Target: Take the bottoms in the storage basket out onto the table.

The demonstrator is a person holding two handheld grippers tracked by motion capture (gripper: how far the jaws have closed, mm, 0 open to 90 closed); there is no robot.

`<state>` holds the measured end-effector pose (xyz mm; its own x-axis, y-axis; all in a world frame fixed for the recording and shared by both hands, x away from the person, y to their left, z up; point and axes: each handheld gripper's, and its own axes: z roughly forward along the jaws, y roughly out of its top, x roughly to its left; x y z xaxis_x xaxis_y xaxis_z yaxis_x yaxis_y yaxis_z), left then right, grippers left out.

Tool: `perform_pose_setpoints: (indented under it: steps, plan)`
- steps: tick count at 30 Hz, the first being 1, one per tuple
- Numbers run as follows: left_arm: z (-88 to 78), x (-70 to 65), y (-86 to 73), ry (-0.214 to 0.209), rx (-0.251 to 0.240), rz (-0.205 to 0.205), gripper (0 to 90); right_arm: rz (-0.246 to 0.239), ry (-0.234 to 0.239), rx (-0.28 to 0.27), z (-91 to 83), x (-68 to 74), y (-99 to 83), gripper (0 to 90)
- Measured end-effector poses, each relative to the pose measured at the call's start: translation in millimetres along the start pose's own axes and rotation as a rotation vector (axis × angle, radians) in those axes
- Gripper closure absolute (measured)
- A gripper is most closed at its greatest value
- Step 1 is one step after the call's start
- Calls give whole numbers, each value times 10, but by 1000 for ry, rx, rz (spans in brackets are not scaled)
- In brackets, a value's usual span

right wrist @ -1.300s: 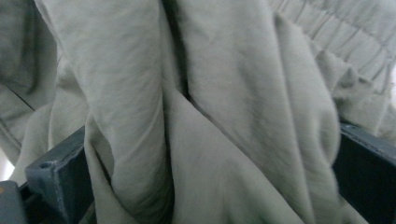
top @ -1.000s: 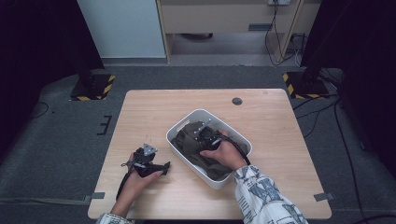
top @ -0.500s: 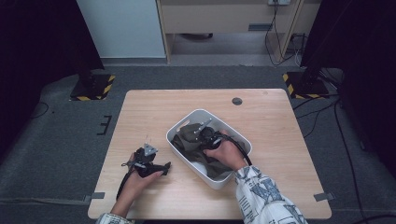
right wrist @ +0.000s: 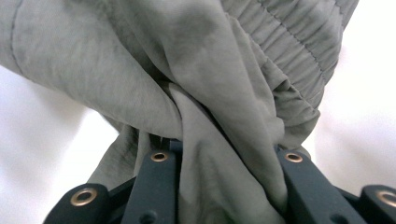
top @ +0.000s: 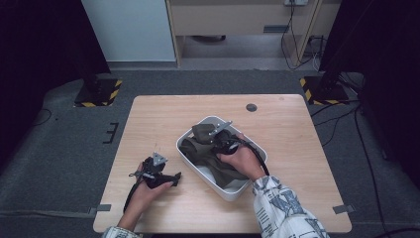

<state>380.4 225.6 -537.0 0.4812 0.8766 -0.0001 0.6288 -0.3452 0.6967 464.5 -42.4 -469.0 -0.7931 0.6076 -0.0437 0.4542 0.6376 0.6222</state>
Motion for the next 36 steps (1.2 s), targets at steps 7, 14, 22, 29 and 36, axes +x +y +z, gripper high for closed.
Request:
perform_pose_setpoints:
  steps: [7, 14, 22, 29, 36]
  plan:
    - [-2, -3, 2, -2, 3, 3, 0, 22, -9, -37, -125, -31, 50, 705]
    - [-1, -7, 3, -4, 3, 3, 0, 35, -8, -52, -238, -58, 132, 707]
    - [3, -13, 5, -5, 0, 1, 0, 57, -8, -93, -434, -119, 247, 706]
    - [7, -14, 10, -8, 0, 8, 0, 71, -18, -129, -607, -185, 323, 707]
    - [12, -18, 16, -8, 1, 8, 0, 55, -33, -137, -728, -193, 363, 708]
